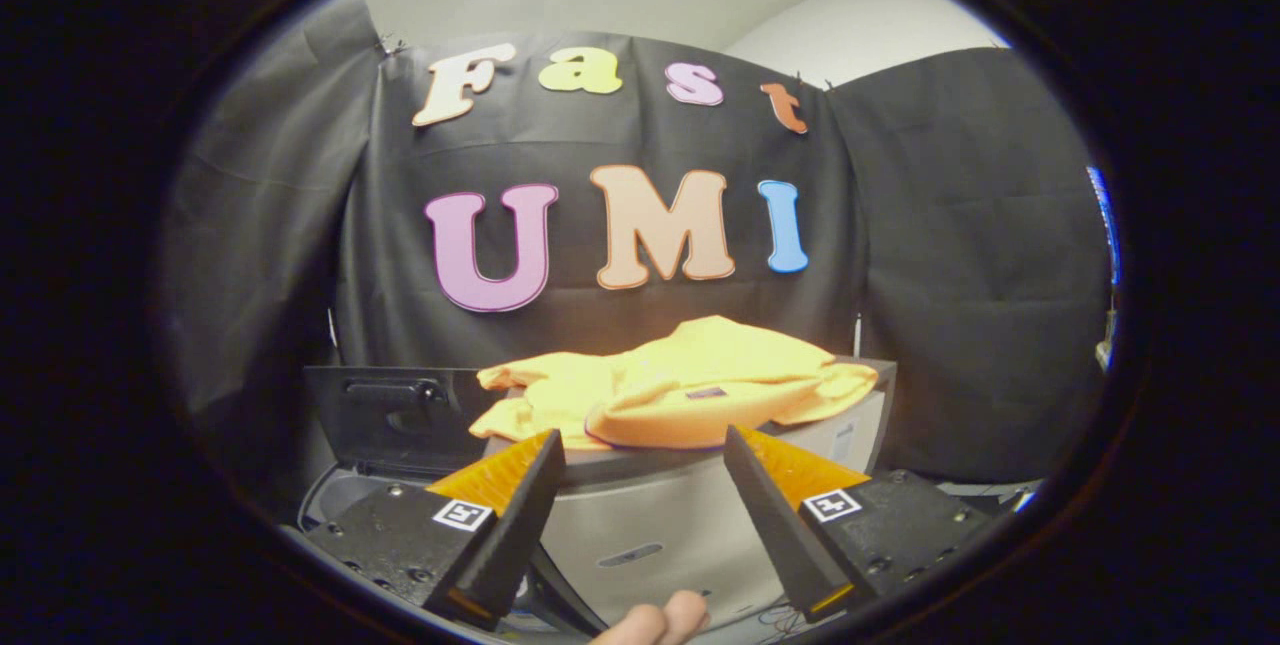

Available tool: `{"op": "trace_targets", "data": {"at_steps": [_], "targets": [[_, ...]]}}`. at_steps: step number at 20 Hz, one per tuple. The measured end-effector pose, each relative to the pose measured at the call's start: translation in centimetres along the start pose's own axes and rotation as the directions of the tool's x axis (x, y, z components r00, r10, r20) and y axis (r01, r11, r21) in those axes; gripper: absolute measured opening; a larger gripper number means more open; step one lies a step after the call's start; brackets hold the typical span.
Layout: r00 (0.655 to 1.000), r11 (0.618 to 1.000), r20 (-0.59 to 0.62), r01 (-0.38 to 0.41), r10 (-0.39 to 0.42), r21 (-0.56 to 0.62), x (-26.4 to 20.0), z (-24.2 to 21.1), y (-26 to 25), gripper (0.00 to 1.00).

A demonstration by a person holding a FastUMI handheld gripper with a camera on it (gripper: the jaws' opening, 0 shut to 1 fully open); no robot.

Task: Put the clothes into the washing machine and then close the washing machine lid.

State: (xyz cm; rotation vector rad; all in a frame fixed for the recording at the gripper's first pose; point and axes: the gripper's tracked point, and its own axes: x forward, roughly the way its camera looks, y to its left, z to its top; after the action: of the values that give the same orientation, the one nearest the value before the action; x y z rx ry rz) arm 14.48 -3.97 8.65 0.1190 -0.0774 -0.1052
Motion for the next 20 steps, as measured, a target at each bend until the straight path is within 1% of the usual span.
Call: {"op": "trace_targets", "data": {"at_steps": [4, 6, 7, 10, 11, 12, 13, 14, 15, 16, 17, 18, 19, 20], "targets": [[0.997, 0.999, 0.065, -0.040, 0.039, 0.013, 1.6, 6.5, 2.1, 0.97], [0.995, 0.999, 0.098, -0.021, 0.018, 0.030, 3.5, 10.0, 1.8, 0.97], [0.996, 0.999, 0.093, -0.013, 0.009, 0.042, 5.1, 10.9, 1.6, 0.97], [1.000, 0.999, 0.011, 0.024, -0.025, 0.027, 11.5, 11.1, 0.0, 0.96], [0.999, 0.999, -0.043, 0.026, -0.024, 0.035, 14.2, 9.8, -0.5, 0.96], [0.992, 0.999, -0.126, 0.017, -0.011, 0.051, 16.8, 7.9, -0.5, 0.96], [0.974, 0.999, -0.227, 0.017, -0.007, 0.042, 19.3, 5.5, -0.6, 0.96], [0.949, 1.000, -0.316, 0.018, -0.012, 0.016, 21.6, 2.5, -0.9, 0.97], [0.918, 1.000, -0.396, 0.003, -0.005, -0.006, 23.8, 0.0, -1.1, 0.97], [0.869, 0.999, -0.495, -0.012, -0.011, -0.043, 25.1, -2.7, -1.2, 0.98], [0.797, 0.997, -0.604, -0.029, -0.021, -0.073, 25.4, -4.9, -1.6, 0.97], [0.772, 0.993, -0.635, -0.061, -0.015, -0.098, 24.8, -4.6, -1.8, 0.97], [0.799, 0.996, -0.602, -0.052, -0.003, -0.074, 26.1, -4.2, -1.6, 0.97], [0.770, 0.998, -0.638, -0.037, -0.006, -0.054, 25.1, -4.7, -2.0, 0.98]]}}
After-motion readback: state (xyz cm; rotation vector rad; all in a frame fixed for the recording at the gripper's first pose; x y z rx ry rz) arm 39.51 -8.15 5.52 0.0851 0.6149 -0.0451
